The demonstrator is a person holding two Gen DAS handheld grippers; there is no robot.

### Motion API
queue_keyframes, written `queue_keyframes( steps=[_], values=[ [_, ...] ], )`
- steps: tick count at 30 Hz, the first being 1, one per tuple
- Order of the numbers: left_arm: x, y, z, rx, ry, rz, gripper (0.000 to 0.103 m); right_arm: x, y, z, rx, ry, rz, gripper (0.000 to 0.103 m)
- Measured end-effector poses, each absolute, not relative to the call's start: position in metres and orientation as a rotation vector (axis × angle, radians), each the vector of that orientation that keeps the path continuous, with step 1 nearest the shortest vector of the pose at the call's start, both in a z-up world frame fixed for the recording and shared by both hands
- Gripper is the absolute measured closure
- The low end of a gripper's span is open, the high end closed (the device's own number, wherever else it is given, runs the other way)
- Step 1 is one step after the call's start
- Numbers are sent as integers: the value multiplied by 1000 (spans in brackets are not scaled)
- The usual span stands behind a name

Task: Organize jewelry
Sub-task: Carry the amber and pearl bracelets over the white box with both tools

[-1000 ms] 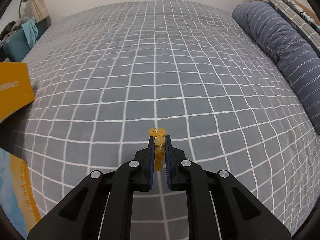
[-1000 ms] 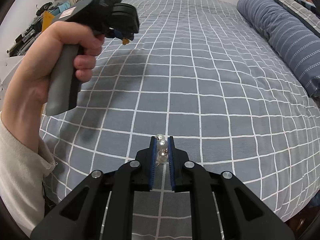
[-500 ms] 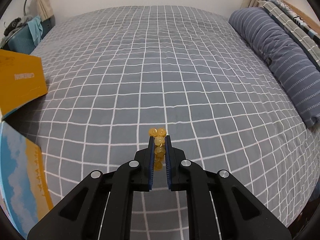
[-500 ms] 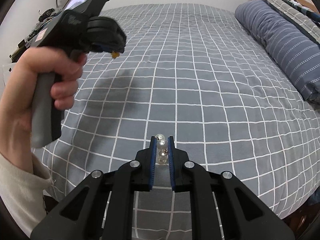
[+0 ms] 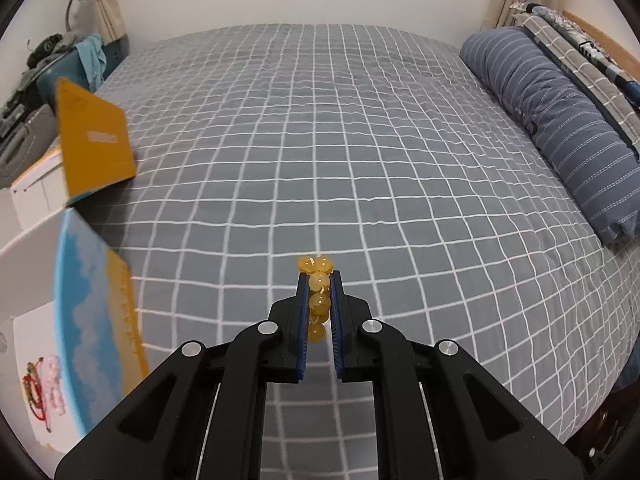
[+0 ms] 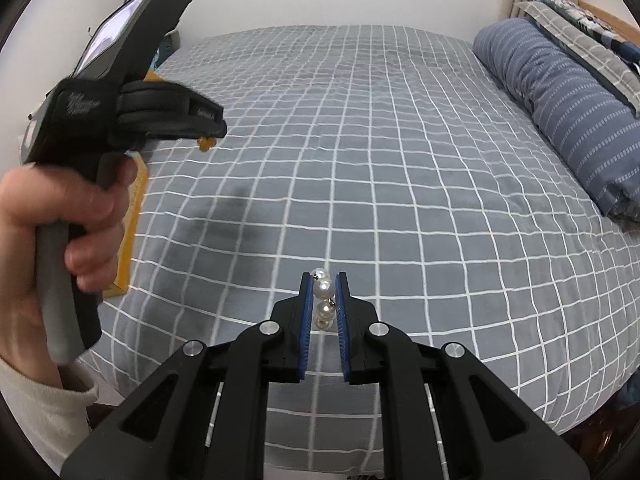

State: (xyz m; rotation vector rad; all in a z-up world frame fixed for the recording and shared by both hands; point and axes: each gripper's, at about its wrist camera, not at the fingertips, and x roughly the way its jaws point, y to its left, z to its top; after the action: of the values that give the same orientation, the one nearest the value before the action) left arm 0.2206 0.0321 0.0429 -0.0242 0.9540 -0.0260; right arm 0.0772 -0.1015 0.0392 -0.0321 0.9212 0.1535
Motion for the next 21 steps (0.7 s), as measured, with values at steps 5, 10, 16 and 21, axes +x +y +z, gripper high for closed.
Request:
queue_keyframes(
  steps=[5, 10, 16, 21],
  values=[
    [197, 56, 54, -33, 931, 0, 94, 73, -88, 47, -40, 906, 178, 92],
    [169, 86, 66, -32, 914, 39, 94, 70, -69, 55, -43, 889, 207, 92],
    [130, 127, 89, -50, 873, 92, 94, 72, -36, 74, -38, 856, 259, 92],
    [99, 168, 106, -69, 849, 150, 94, 66, 5, 94, -57, 814, 318, 92]
  ],
)
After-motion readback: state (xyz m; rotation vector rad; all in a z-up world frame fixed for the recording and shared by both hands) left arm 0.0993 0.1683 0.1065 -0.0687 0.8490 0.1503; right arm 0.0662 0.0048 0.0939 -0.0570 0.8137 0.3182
